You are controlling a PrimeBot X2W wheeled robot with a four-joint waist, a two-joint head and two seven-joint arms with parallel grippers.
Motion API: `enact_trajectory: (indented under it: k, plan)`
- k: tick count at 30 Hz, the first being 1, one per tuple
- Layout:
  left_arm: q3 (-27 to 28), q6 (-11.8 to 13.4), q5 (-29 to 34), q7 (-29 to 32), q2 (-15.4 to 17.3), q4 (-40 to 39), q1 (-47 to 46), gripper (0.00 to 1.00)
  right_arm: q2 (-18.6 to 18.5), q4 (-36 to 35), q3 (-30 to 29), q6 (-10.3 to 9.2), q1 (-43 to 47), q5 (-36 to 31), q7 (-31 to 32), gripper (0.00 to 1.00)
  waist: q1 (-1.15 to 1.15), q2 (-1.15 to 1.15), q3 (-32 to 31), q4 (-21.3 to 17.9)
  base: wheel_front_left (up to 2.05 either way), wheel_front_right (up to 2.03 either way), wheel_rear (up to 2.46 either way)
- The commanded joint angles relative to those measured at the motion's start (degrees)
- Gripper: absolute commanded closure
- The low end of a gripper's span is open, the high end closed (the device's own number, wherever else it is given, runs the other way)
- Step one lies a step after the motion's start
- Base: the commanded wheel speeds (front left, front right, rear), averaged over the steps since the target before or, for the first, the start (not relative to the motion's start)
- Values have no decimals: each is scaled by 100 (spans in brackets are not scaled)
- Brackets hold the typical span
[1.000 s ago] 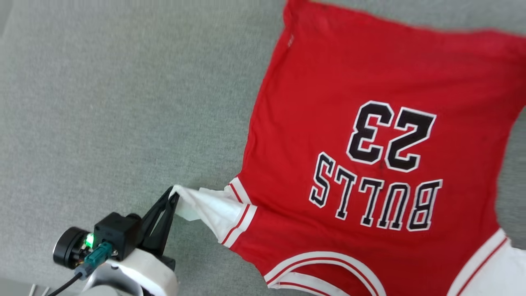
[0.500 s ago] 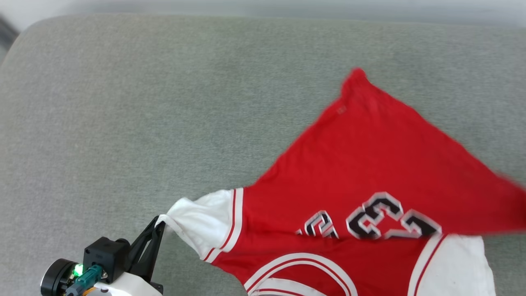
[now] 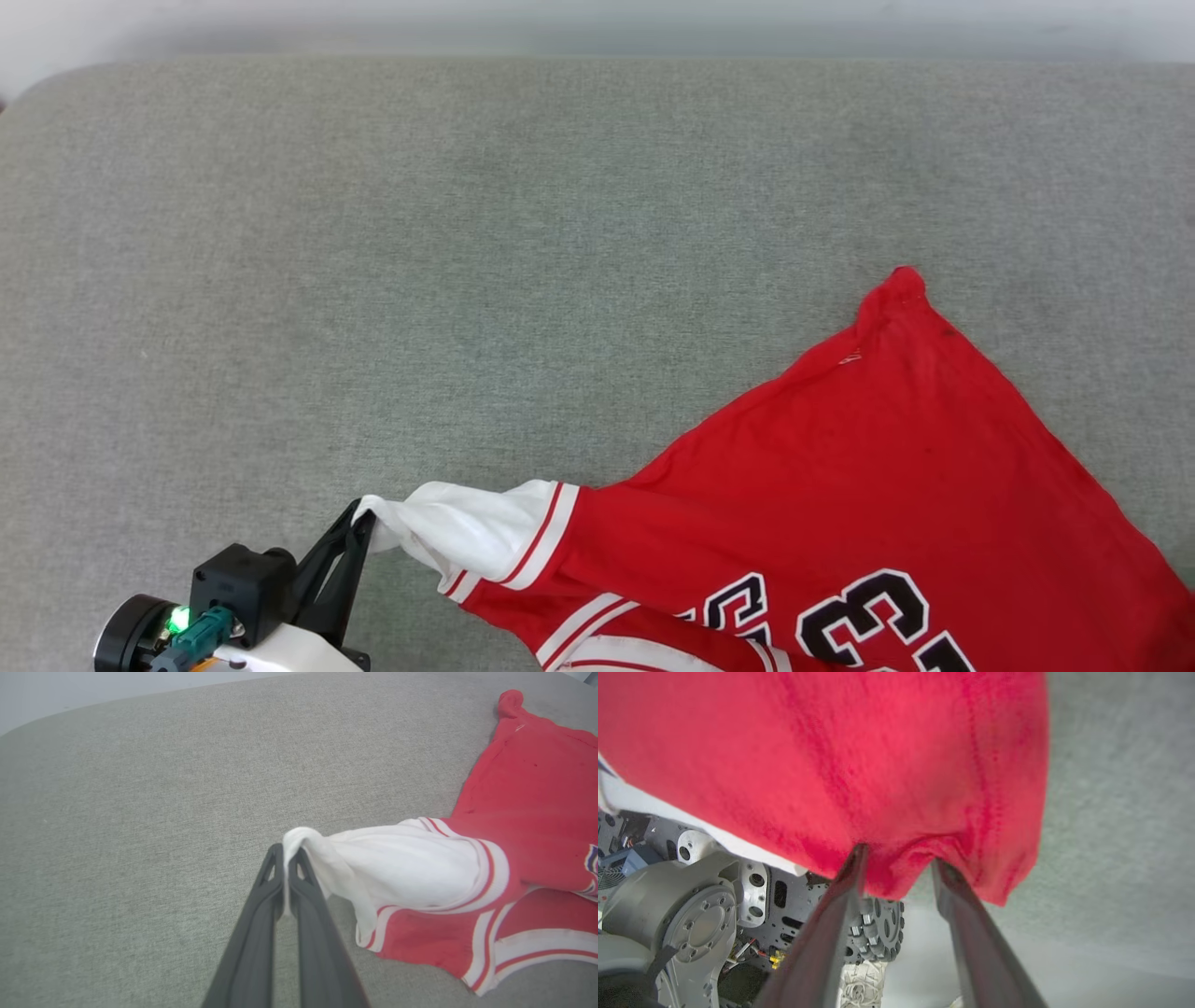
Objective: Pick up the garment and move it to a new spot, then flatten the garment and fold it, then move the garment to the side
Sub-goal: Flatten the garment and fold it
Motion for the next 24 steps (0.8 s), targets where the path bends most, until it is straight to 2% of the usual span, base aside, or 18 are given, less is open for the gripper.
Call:
enact_trajectory:
  k: [1,8,12,15,18,24]
  plan:
    - [13,-8,-21,-13,-7,22,37,100,16,-67,-184,-12,-159,-76,-127,0,0,0,-16,-14,0,0,0]
    - [-29,-66,34,1,-70,42,-67,100,-278,-778,-1000,-9,-775,-367,1,0,0,0,-12,37,0,0,0]
    - [-51,-112,104,13,-120,49,-172,100,-440,-1242,-1142,-10,-1429,-542,334,0,0,0,122,166,0,0,0]
    - [-72,-162,173,45,-173,67,-297,100,-462,-1471,-921,-9,-2095,-639,753,0,0,0,246,286,0,0,0]
    - [-99,-210,241,66,-250,102,-416,100,-393,-1522,-444,-10,-2864,-774,1252,0,0,0,375,397,0,0,0]
    - [-138,-279,356,89,-401,161,-649,100,162,-970,637,-9,-4370,-1115,2177,0,0,0,668,595,0,0,0]
